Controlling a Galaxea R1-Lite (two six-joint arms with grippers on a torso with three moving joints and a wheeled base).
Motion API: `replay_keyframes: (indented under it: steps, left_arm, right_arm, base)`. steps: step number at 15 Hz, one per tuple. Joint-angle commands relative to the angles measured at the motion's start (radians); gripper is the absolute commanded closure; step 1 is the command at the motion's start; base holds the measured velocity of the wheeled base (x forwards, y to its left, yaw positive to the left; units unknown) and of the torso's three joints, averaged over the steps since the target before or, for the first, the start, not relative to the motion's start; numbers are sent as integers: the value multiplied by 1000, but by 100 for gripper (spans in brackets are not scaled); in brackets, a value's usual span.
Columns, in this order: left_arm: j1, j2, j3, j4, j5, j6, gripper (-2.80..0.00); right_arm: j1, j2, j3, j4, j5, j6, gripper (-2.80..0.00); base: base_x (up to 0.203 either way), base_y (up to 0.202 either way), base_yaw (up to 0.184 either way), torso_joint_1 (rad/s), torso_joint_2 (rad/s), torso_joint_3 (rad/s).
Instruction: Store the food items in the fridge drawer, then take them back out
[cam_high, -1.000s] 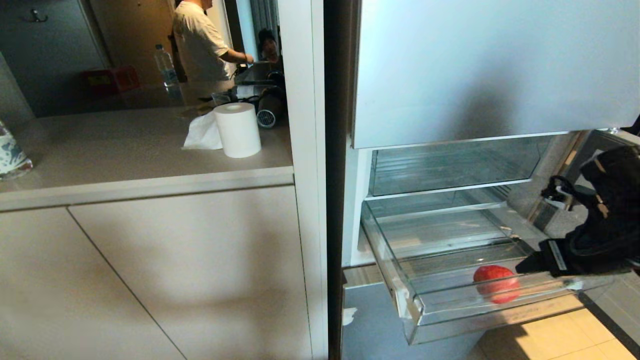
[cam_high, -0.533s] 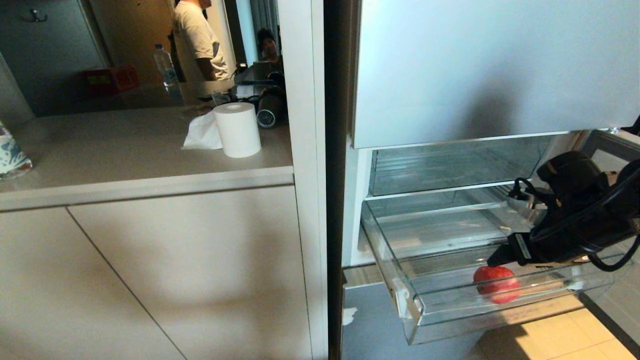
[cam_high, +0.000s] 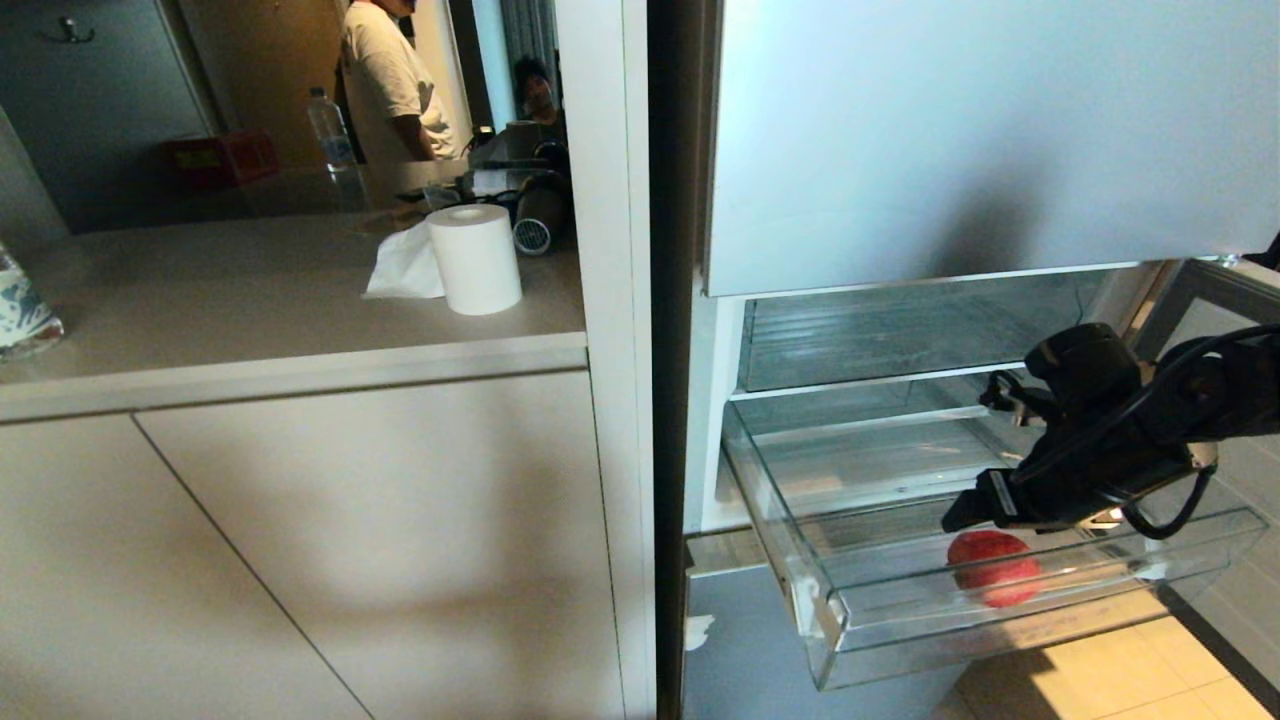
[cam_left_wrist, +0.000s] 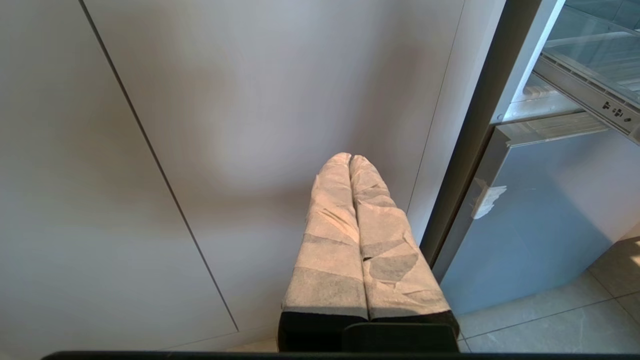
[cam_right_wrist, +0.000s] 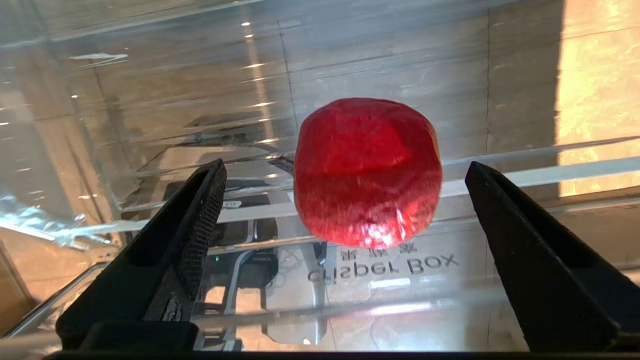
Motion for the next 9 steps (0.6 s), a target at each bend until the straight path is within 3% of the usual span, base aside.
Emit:
replay_keyframes:
  steps: [1,9]
  left_arm:
    - [0,1,2,0,0,0,0]
    - [0,1,2,0,0,0,0]
  right_arm:
    - [1,38,-12,2,0,0,-280]
    - [0,116,-52,18,-14,-19,-280]
  base:
    - [0,0,0,0,0,0]
    - [0,0,0,0,0,0]
